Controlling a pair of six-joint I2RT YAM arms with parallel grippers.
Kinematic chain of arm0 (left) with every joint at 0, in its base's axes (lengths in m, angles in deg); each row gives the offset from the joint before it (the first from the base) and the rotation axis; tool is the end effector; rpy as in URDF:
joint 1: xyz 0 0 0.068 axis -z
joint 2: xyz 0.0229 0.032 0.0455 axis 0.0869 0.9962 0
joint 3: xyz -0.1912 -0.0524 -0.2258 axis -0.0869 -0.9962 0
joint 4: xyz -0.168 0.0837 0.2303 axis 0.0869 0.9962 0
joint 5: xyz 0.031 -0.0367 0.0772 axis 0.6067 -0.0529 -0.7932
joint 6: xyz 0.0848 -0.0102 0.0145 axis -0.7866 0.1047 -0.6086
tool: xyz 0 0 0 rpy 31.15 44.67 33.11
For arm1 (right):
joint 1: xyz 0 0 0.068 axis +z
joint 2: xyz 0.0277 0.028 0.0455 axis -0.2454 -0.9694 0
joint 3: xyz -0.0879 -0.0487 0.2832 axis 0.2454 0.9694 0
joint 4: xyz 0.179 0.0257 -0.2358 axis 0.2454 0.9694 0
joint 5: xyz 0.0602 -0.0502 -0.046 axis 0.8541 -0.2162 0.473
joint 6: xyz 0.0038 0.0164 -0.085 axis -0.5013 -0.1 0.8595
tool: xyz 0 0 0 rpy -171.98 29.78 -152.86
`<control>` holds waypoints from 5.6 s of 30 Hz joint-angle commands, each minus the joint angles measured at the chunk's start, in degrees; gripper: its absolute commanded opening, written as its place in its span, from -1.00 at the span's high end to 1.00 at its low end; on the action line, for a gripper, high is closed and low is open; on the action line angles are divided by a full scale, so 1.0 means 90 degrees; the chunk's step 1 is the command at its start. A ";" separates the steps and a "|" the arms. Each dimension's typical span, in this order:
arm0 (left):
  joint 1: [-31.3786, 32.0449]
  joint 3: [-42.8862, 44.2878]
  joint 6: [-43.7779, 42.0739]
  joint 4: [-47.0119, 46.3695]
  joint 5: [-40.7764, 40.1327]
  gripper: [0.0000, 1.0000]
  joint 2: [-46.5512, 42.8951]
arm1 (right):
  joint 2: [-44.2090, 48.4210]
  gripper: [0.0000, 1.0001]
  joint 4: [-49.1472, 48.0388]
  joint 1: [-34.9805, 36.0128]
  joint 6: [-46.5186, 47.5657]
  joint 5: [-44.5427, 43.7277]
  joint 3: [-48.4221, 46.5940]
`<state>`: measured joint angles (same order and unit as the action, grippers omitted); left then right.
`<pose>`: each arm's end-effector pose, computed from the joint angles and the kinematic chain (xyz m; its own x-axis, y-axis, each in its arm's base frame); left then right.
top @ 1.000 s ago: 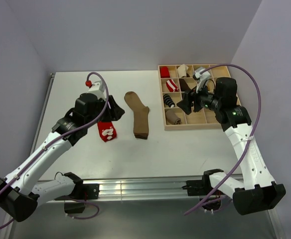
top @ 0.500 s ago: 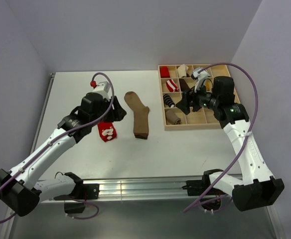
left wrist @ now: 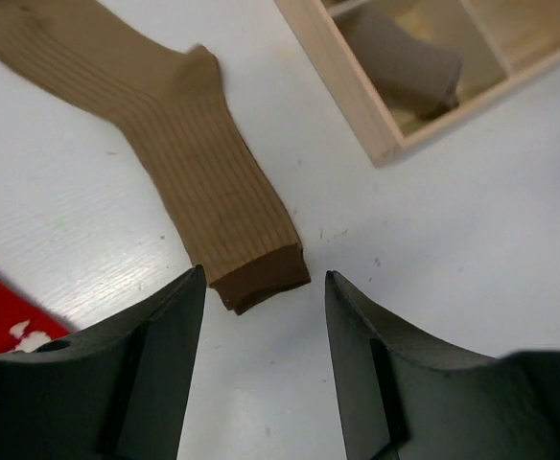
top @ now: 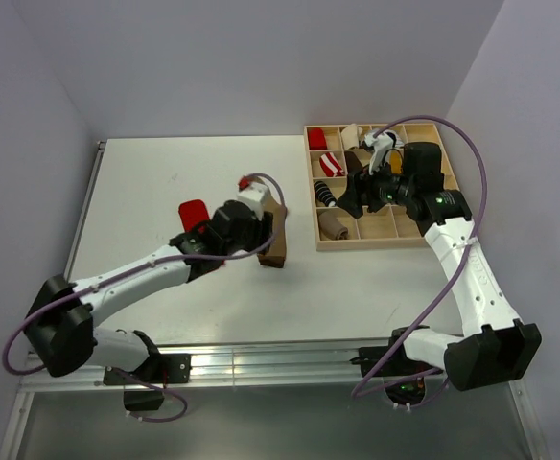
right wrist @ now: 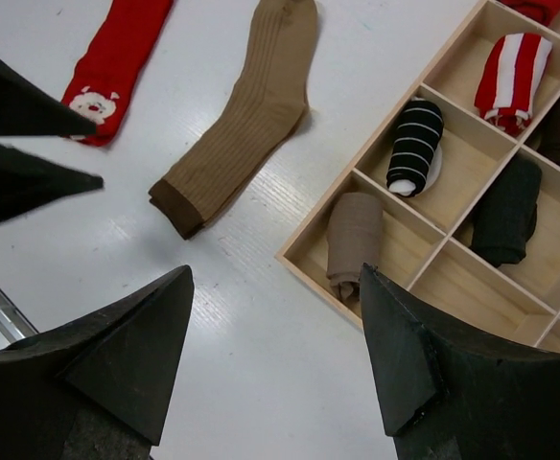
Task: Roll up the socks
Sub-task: Roll the sock at the center of the board.
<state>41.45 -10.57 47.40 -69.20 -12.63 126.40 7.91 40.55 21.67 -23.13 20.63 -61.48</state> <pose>0.2599 -0.2530 0.2727 -0.5430 0.0515 -0.8382 0.4352 0.8709 -0.2284 0.2958 0.0813 0.3824 -0.3994 -0.2399 -0.8848 -0.6718 0.7333 0.1044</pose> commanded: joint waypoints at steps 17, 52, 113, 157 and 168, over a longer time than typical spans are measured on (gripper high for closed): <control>0.0299 -0.0035 -0.1925 -0.1305 0.0490 -0.23 0.2213 | -0.0283 -0.51 -0.0087 -0.0048 0.0251 -0.0355 0.0043; 0.0290 -0.0407 -0.1143 -0.1403 0.0276 0.12 0.3063 | -0.0283 -0.49 -0.0107 -0.0058 0.0319 -0.0424 0.0189; -0.1487 0.1586 0.0976 0.2621 0.6848 0.74 0.4391 | -0.0663 -0.60 -0.1766 0.2783 0.3737 -0.0785 0.2904; -0.1595 0.1556 0.0927 0.2543 0.7102 0.36 0.4402 | -0.2626 0.53 -0.2813 0.5118 0.3073 -0.2650 0.2182; -0.1692 0.1195 0.1171 0.2055 0.6966 0.29 0.4128 | -0.2948 0.82 -0.1720 0.4563 0.2341 -0.2016 0.1421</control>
<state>26.63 0.82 57.26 -48.52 49.62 166.95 -17.73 22.27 65.01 1.24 -0.24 -44.41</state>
